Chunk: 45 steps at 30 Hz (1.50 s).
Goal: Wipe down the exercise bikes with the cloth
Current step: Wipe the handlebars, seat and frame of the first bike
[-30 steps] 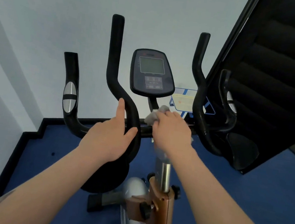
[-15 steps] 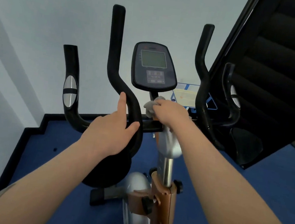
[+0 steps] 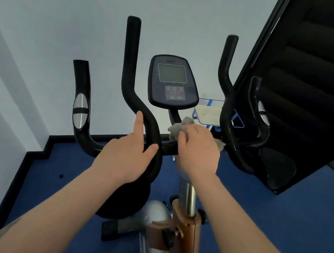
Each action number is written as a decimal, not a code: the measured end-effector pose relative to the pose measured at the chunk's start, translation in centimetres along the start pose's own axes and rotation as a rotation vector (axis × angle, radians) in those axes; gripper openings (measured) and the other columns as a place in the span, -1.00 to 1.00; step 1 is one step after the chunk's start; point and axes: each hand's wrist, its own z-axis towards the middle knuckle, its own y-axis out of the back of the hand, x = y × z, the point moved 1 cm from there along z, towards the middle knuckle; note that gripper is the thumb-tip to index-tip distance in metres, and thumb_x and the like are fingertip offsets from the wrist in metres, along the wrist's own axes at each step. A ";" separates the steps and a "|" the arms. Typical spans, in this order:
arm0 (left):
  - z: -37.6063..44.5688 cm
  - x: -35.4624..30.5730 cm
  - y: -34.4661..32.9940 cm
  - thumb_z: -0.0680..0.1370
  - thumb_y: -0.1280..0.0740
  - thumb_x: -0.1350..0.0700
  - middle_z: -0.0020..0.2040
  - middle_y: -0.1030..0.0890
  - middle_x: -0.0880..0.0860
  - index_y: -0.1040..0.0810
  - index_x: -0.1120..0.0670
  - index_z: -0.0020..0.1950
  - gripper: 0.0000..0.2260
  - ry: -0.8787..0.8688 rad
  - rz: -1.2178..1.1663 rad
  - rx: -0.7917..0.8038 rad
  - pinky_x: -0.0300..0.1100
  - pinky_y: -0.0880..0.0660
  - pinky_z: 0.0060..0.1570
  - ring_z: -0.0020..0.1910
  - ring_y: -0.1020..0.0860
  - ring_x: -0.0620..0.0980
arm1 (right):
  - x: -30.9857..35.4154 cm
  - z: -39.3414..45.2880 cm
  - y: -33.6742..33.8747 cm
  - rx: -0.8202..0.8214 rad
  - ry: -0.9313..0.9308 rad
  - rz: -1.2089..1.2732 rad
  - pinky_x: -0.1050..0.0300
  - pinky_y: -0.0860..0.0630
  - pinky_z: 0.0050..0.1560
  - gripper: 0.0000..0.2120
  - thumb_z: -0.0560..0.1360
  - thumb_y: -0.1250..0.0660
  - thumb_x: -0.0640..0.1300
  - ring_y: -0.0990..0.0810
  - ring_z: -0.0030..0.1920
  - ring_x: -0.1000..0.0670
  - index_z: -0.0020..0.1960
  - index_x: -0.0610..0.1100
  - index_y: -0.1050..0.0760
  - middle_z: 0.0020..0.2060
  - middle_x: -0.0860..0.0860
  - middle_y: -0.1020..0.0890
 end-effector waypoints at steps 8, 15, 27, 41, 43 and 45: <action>0.2 0.0 0.0 0.63 -0.09 -0.20 -0.29 -0.50 -0.05 0.37 -0.07 0.57 -0.26 0.001 -0.015 -0.001 -0.01 -0.47 -0.22 -0.29 -0.54 0.00 | -0.8 2.3 0.0 0.171 -0.068 0.068 0.08 -0.41 -0.24 -0.74 0.59 -0.11 0.00 -0.56 -0.07 -0.06 -0.02 -0.03 -0.56 -0.13 0.00 -0.59; 0.3 0.2 -0.4 0.62 -0.09 -0.22 -0.31 -0.50 -0.06 0.38 -0.10 0.55 -0.27 0.013 0.010 -0.024 -0.05 -0.40 -0.29 -0.30 -0.54 0.01 | -1.6 -0.7 0.2 -0.035 0.113 0.247 0.08 -0.43 -0.01 -0.75 0.61 -0.15 -0.03 -0.50 0.01 0.00 -0.04 -0.07 -0.57 -0.11 0.03 -0.57; 0.5 0.0 -0.4 0.62 -0.10 -0.21 -0.35 -0.43 -0.08 0.37 -0.07 0.56 -0.26 0.024 0.022 -0.016 -0.04 -0.33 -0.33 -0.29 -0.53 0.06 | -0.8 0.6 1.6 0.151 0.153 0.247 0.06 -0.50 0.09 -0.78 0.58 -0.28 -0.02 -0.58 0.09 0.03 -0.02 -0.06 -0.68 0.03 0.05 -0.67; 0.3 0.1 -0.1 0.62 -0.11 -0.21 -0.24 -0.50 -0.05 0.37 -0.10 0.56 -0.26 0.022 -0.034 0.007 -0.03 -0.46 -0.21 -0.26 -0.55 0.00 | 2.0 -1.6 1.3 0.008 0.204 0.199 0.01 -0.41 0.17 -0.69 0.58 -0.24 -0.13 -0.53 -0.13 0.02 -0.33 0.06 -0.48 -0.27 0.09 -0.58; 0.3 0.1 -0.3 0.62 -0.11 -0.21 -0.26 -0.49 -0.07 0.37 -0.10 0.56 -0.25 0.012 -0.020 -0.008 -0.05 -0.43 -0.27 -0.29 -0.53 -0.03 | 0.9 -3.0 1.4 0.030 0.287 0.207 0.05 -0.31 0.32 -0.79 0.59 -0.25 -0.10 -0.55 0.07 0.07 -0.13 0.02 -0.62 -0.11 0.11 -0.66; 0.4 0.2 -0.4 0.62 -0.11 -0.22 -0.30 -0.47 -0.07 0.37 -0.10 0.56 -0.26 0.016 -0.017 -0.018 -0.08 -0.37 -0.33 -0.32 -0.52 -0.04 | -0.1 -0.8 1.7 0.098 0.261 0.206 0.04 -0.43 0.08 -0.69 0.61 -0.19 -0.02 -0.51 -0.13 0.13 -0.29 0.07 -0.50 -0.29 0.16 -0.57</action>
